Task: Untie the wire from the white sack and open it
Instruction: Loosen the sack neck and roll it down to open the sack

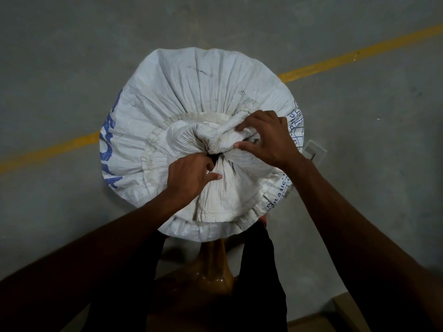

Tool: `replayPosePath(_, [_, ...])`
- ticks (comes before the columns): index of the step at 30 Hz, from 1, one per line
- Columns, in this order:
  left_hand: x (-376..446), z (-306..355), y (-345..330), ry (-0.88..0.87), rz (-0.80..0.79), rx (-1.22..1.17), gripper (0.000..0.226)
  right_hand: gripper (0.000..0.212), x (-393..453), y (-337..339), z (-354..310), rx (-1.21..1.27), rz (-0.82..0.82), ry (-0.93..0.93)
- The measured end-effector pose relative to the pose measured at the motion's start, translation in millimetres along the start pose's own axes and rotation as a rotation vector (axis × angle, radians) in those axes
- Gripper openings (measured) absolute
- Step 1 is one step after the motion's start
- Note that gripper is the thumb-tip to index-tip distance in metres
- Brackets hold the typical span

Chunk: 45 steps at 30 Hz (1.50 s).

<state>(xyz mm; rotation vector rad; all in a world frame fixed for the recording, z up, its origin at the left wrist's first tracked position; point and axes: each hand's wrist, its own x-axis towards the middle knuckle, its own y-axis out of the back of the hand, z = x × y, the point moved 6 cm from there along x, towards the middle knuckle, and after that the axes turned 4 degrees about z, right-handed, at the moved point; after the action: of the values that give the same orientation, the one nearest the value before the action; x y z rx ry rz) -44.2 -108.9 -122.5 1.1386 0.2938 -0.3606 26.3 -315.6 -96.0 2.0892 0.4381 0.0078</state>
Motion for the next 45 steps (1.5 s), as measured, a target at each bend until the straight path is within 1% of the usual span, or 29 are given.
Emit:
replayPosePath(2, [-3.3, 1.7, 1.7, 0.021, 0.009, -0.078, 0.035, 0.043, -2.5, 1.0, -2.0, 0.015, 0.044, -0.022])
replayPosePath(3, [-6.3, 3.1, 2.9, 0.004, 0.020, -0.122, 0.034, 0.039, -3.8, 1.9, -3.7, 0.010, 0.074, -0.032])
replayPosePath(6, [-17.8, 5.5, 6.4, -0.135, 0.061, -0.244, 0.034, 0.031, -8.3, 8.1, -14.1, 0.006, 0.157, -0.011])
replayPosePath(8, [-25.0, 4.0, 10.5, -0.226, 0.090, -0.288, 0.039, 0.026, -11.5, 12.8, -25.3, 0.031, 0.173, 0.058])
replayPosePath(10, [-32.8, 3.7, 15.9, -0.308, 0.115, -0.248, 0.044, 0.019, -16.3, 15.4, -37.9, 0.022, 0.177, 0.170])
replayPosePath(11, [-36.8, 3.8, 18.1, -0.350, 0.130, -0.218, 0.044, 0.015, -19.3, 15.1, -43.6, -0.009, 0.175, 0.239])
replayPosePath(12, [-40.4, 4.5, 20.2, -0.393, 0.143, -0.199, 0.042, 0.016, -22.3, 14.3, -48.4, -0.051, 0.172, 0.306])
replayPosePath(15, [-46.8, 9.3, 24.3, -0.488, 0.155, -0.217, 0.039, 0.039, -28.1, 11.1, -57.9, -0.166, 0.111, 0.466])
replayPosePath(17, [-47.9, 12.0, 24.6, -0.514, 0.138, -0.263, 0.039, 0.048, -30.1, 10.1, -59.3, -0.228, 0.031, 0.541])
replayPosePath(21, [-49.6, 18.7, 29.1, -0.555, 0.157, -0.288, 0.038, 0.038, -37.1, 9.1, -59.2, -0.303, -0.131, 0.654])
replayPosePath(23, [-49.8, 20.8, 30.1, -0.560, 0.157, -0.307, 0.037, 0.043, -41.5, 4.5, -57.2, -0.275, -0.235, 0.680])
replayPosePath(24, [-49.6, 21.5, 29.8, -0.558, 0.157, -0.308, 0.036, 0.050, -43.6, 1.0, -53.6, -0.282, -0.293, 0.676])
replayPosePath(27, [-49.3, 20.3, 27.6, -0.551, 0.154, -0.296, 0.036, 0.085, -46.9, -8.3, -38.5, -0.389, -0.449, 0.664])
replayPosePath(29, [-49.3, 17.3, 25.1, -0.551, 0.136, -0.290, 0.037, 0.095, -46.9, -11.5, -34.7, -0.443, -0.501, 0.671])
replayPosePath(31, [-48.9, 15.3, 22.5, -0.546, 0.109, -0.291, 0.040, 0.095, -45.4, -13.3, -37.7, -0.453, -0.496, 0.679])
replayPosePath(34, [-47.4, 15.6, 21.2, -0.549, 0.113, -0.288, 0.036, 0.091, -44.5, -16.0, -43.4, -0.393, -0.445, 0.691])
replayPosePath(36, [-43.7, 15.7, 19.3, -0.532, 0.089, -0.264, 0.041, 0.088, -43.2, -15.4, -41.2, -0.365, -0.429, 0.681])
replayPosePath(38, [-38.4, 13.5, 17.1, -0.493, 0.055, -0.236, 0.049, 0.086, -41.0, -11.6, -36.2, -0.345, -0.410, 0.670])
replayPosePath(40, [-31.6, 11.1, 14.7, -0.439, 0.009, -0.175, 0.066, 0.083, -39.3, -6.8, -31.6, -0.323, -0.392, 0.664])
replayPosePath(42, [-26.5, 10.7, 12.9, -0.413, -0.023, -0.062, 0.084, 0.083, -38.4, -2.5, -28.9, -0.318, -0.382, 0.666])
replayPosePath(43, [-25.3, 10.5, 12.8, -0.418, -0.019, -0.012, 0.088, 0.083, -38.3, -0.8, -28.0, -0.316, -0.382, 0.668])
replayPosePath(45, [-25.5, 10.8, 15.0, -0.435, -0.001, 0.053, 0.088, 0.083, -39.3, 1.9, -25.5, -0.312, -0.391, 0.668])
